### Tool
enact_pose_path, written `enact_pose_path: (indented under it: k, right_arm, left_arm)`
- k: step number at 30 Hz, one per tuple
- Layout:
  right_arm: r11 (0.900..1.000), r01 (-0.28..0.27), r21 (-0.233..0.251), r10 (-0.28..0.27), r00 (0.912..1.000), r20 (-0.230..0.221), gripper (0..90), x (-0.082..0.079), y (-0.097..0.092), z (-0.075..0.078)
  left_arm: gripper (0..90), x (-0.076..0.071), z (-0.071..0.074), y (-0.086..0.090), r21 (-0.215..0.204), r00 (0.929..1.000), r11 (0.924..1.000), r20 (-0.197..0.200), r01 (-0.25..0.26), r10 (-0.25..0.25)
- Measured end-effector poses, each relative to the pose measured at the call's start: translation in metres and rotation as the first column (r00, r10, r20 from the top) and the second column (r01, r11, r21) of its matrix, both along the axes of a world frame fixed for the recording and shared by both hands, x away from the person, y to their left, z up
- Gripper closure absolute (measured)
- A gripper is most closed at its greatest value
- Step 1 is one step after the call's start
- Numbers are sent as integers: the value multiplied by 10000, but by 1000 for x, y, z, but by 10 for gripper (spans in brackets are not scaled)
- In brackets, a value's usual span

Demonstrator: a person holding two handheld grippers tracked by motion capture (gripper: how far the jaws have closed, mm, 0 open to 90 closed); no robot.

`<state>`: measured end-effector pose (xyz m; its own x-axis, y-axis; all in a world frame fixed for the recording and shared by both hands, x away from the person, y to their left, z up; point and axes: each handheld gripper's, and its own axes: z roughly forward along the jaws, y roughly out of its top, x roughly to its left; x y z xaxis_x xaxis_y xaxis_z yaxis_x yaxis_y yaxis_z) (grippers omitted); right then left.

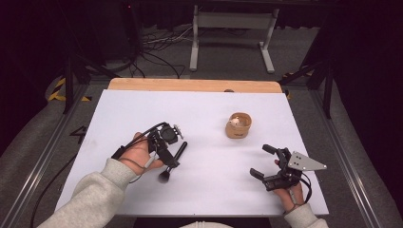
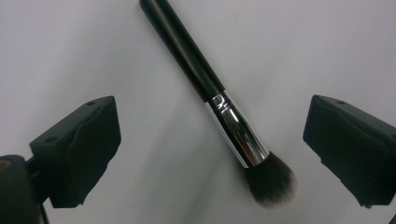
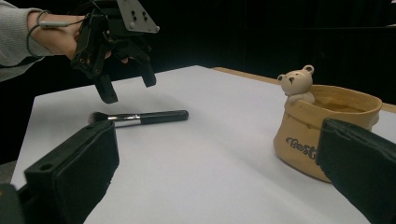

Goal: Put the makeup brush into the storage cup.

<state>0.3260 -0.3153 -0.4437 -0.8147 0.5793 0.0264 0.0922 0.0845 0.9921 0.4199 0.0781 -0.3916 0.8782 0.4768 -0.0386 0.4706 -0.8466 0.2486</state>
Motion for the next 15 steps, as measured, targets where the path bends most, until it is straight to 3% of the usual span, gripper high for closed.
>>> enact_pose_path:
  k: [5,8,15]
  right_arm:
    - [10000,4,15,-4,10000,-17,0,0,0,0]
    - [10000,0,35,0,10000,-20,0,-1,0,0]
    - [10000,-31,-15,31,10000,-43,0,-1,0,0]
  left_arm:
    - [57,1,-5,-4,171,10000,9999,-82,3,-2]
    - [65,1,-8,-5,26,10000,10000,-12,-69,69]
    - [85,2,-14,-9,348,9998,9993,-190,111,-105]
